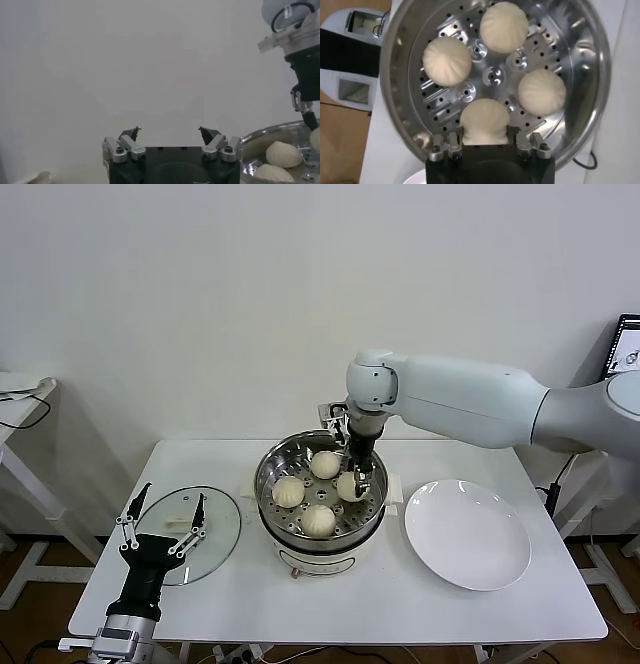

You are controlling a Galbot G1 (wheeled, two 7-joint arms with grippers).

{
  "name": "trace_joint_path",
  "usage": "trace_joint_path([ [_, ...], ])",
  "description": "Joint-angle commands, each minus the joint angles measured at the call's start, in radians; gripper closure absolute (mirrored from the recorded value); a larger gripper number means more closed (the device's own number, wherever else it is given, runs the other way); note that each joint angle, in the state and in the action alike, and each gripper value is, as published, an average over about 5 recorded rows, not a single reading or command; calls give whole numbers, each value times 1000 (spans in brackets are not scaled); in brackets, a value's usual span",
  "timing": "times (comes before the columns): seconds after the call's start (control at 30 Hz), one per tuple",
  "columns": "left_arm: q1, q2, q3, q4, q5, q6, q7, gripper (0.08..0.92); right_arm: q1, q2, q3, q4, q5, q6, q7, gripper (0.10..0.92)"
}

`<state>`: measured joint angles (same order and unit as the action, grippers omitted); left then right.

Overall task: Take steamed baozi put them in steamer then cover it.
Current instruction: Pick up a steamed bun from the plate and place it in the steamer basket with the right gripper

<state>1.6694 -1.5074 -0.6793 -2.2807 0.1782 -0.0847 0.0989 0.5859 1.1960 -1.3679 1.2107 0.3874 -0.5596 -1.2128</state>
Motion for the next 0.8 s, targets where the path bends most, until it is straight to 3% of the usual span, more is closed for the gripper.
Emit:
trace_joint_path([
  [0.03, -1, 0, -1, 4, 0, -1, 0, 177, -54, 9, 9, -18, -39, 0, -1, 431],
  [0.2, -6, 1, 0, 12, 4, 1, 2, 177, -58, 3, 18, -16, -41, 1, 0, 405],
  [0.47, -6, 0, 4, 14, 6, 3, 1, 177, -6, -47, 55, -1, -22, 16, -19, 219],
  [0.8, -24, -5, -8, 33, 3, 12, 1, 177, 111, -264, 156, 99, 54, 44, -65, 203],
])
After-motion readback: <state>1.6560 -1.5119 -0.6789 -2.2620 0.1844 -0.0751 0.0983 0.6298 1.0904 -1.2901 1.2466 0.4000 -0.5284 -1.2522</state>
